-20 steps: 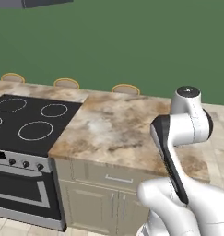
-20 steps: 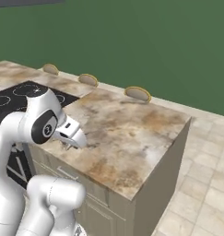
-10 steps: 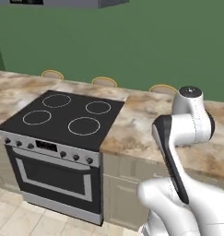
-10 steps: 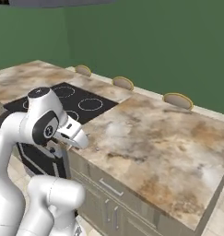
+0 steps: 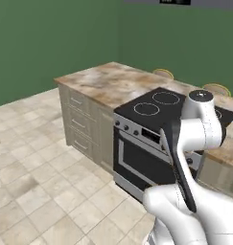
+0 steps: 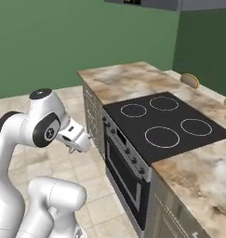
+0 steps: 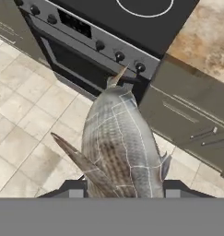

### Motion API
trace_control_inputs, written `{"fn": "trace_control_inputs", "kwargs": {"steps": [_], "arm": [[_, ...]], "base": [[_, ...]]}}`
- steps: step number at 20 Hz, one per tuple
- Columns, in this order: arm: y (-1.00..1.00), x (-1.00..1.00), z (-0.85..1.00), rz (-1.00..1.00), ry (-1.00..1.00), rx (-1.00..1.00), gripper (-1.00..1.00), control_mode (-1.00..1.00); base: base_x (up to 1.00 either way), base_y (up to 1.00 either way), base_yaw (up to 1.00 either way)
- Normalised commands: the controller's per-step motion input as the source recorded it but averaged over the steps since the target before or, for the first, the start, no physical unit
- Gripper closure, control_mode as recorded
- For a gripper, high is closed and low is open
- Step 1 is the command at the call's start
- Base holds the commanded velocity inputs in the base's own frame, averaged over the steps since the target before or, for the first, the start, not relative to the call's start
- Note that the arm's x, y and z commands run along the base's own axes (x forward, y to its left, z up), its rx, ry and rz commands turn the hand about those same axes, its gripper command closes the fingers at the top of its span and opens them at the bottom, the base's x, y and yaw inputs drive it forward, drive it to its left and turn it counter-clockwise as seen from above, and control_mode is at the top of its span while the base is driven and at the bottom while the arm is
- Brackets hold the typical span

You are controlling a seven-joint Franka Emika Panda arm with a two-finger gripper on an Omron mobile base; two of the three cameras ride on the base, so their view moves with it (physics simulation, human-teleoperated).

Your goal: Retrieve the fish from the fridge and place it on the cutting board.

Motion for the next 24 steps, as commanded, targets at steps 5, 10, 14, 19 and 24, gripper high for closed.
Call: {"fn": "trace_control_inputs", "kwargs": {"steps": [5, 10, 14, 19, 24], "arm": [[0.0, 0.0, 0.0, 0.0, 0.0, 0.0, 1.0, 1.0], [0.0, 0.0, 0.0, 0.0, 0.0, 0.0, 1.0, 1.0], [0.0, 0.0, 0.0, 0.0, 0.0, 0.0, 1.0, 1.0], [0.0, 0.0, 0.0, 0.0, 0.0, 0.0, 1.0, 1.0], [0.0, 0.0, 0.0, 0.0, 0.0, 0.0, 1.0, 1.0]], "base": [[0.0, 0.8, 0.73], [0.0, 0.54, 0.71], [0.0, 0.31, 0.7], [-0.14, 0.21, 0.66], [-0.17, 0.38, 0.72]]}}
